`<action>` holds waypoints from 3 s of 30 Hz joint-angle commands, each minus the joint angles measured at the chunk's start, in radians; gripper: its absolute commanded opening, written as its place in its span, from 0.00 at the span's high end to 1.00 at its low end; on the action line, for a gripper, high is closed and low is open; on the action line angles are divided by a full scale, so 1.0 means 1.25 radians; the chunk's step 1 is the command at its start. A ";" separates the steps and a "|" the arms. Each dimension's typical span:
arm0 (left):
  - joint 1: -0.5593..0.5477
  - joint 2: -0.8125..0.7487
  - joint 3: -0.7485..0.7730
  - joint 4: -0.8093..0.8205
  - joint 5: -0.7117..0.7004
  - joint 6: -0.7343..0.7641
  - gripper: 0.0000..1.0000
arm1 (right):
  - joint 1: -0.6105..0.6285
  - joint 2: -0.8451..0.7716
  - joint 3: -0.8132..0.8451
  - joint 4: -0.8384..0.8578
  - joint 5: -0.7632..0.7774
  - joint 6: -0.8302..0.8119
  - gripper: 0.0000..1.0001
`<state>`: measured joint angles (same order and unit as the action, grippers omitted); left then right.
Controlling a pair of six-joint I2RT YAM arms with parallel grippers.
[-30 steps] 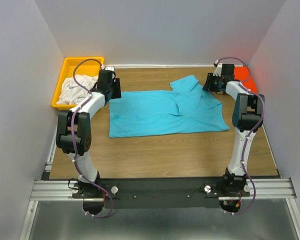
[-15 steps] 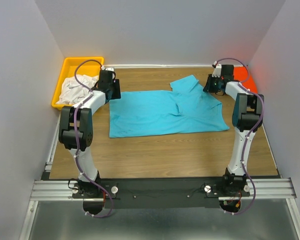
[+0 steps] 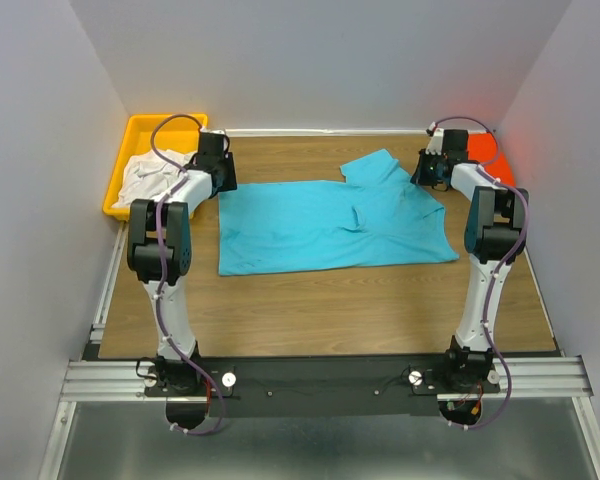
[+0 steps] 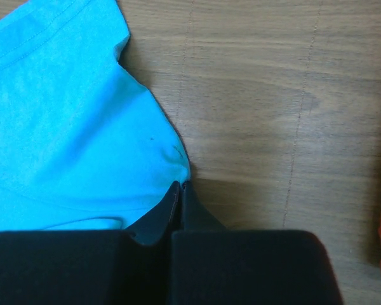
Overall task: Fold and stack the t-shirts
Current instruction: Fold the tshirt
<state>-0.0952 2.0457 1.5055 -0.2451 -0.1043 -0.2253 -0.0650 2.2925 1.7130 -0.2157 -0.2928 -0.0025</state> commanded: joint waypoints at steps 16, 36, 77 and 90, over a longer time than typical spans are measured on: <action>0.022 0.156 0.170 -0.084 -0.016 0.002 0.54 | -0.007 -0.024 -0.052 -0.023 0.053 -0.023 0.98; 0.036 0.212 0.198 -0.109 -0.006 0.008 0.62 | -0.007 -0.018 -0.049 -0.024 0.053 -0.018 0.98; 0.056 -0.128 -0.060 -0.010 0.069 0.008 1.00 | -0.019 -0.247 -0.168 -0.031 0.123 0.099 0.99; 0.057 -0.236 -0.267 0.052 0.109 -0.020 1.00 | -0.029 -0.343 -0.313 -0.020 0.291 0.198 0.99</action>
<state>-0.0345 1.8103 1.1999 -0.2237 0.0166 -0.2371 -0.0792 1.9129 1.3514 -0.2409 -0.0555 0.1921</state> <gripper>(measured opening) 0.008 0.012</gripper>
